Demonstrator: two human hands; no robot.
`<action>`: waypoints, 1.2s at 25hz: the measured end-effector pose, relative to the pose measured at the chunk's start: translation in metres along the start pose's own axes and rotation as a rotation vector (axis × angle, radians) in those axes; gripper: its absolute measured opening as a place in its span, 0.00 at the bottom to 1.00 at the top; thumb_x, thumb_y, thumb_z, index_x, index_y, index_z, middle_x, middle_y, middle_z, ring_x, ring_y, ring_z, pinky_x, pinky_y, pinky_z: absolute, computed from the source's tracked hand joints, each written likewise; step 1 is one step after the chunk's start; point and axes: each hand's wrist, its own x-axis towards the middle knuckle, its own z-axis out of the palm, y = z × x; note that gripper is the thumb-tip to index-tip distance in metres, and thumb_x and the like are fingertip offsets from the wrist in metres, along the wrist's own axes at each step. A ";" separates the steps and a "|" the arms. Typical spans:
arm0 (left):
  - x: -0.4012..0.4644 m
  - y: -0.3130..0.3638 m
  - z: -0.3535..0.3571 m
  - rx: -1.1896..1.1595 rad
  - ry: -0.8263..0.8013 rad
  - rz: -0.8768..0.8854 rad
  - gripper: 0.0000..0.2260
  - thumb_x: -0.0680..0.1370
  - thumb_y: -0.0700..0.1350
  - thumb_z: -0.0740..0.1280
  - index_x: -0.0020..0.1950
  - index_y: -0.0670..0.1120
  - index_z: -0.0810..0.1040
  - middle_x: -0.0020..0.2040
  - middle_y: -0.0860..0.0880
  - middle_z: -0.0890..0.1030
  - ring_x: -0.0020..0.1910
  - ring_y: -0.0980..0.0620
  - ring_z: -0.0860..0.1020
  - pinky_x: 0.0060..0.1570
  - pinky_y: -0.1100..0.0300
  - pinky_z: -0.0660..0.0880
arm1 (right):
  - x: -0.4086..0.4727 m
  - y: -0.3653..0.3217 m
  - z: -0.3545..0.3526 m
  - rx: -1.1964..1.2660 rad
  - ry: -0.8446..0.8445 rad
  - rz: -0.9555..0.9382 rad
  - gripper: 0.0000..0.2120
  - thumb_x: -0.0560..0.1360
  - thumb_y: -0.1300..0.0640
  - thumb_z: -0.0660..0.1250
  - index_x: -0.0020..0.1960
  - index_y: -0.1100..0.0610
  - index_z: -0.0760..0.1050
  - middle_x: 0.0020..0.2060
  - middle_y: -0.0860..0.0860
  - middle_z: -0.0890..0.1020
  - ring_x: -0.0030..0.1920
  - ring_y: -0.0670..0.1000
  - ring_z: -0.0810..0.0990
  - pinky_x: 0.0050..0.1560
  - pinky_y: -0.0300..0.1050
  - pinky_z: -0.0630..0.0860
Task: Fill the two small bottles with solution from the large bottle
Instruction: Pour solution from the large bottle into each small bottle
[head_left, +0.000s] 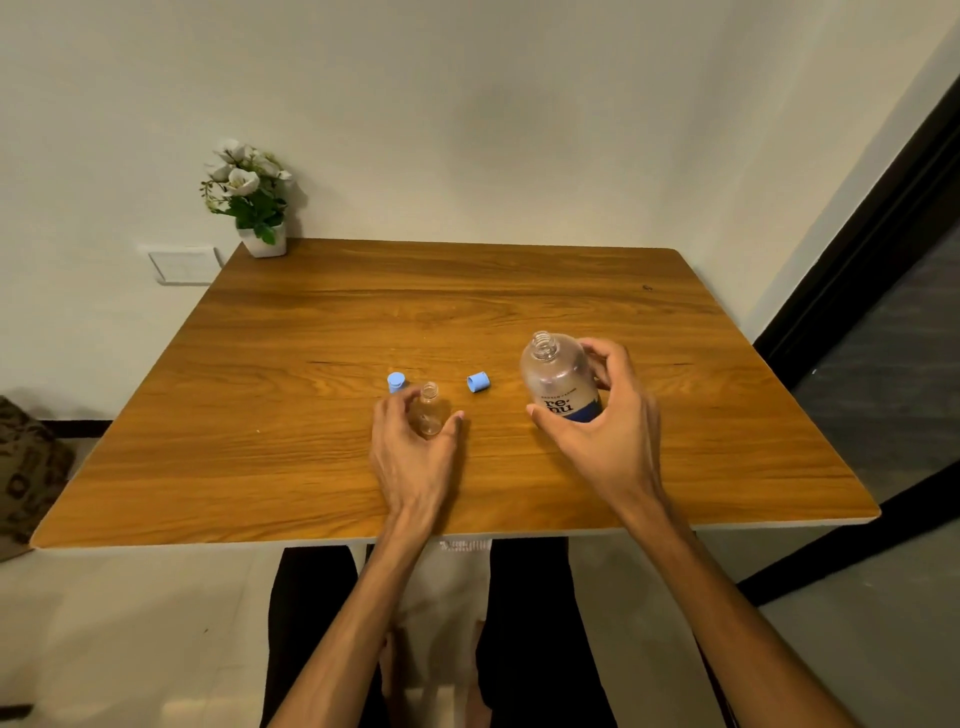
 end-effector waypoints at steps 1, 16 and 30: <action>0.002 -0.003 -0.001 -0.006 -0.012 0.012 0.23 0.70 0.48 0.81 0.63 0.49 0.80 0.57 0.53 0.81 0.54 0.48 0.82 0.58 0.46 0.80 | 0.001 -0.005 0.001 -0.041 -0.009 -0.045 0.37 0.64 0.51 0.85 0.68 0.48 0.73 0.57 0.30 0.77 0.53 0.36 0.78 0.60 0.47 0.79; -0.003 0.047 -0.020 -0.338 -0.004 0.258 0.15 0.70 0.42 0.82 0.55 0.46 0.85 0.48 0.54 0.82 0.46 0.51 0.82 0.43 0.56 0.81 | 0.056 -0.023 -0.010 -0.385 -0.010 -0.470 0.38 0.66 0.62 0.79 0.75 0.54 0.75 0.70 0.51 0.80 0.73 0.54 0.76 0.72 0.52 0.65; -0.004 0.060 -0.017 -0.395 -0.001 0.275 0.15 0.69 0.43 0.83 0.54 0.46 0.85 0.48 0.52 0.83 0.46 0.52 0.82 0.42 0.57 0.79 | 0.071 -0.035 -0.020 -0.451 0.033 -0.637 0.35 0.66 0.64 0.76 0.73 0.54 0.76 0.71 0.52 0.79 0.74 0.53 0.75 0.75 0.46 0.58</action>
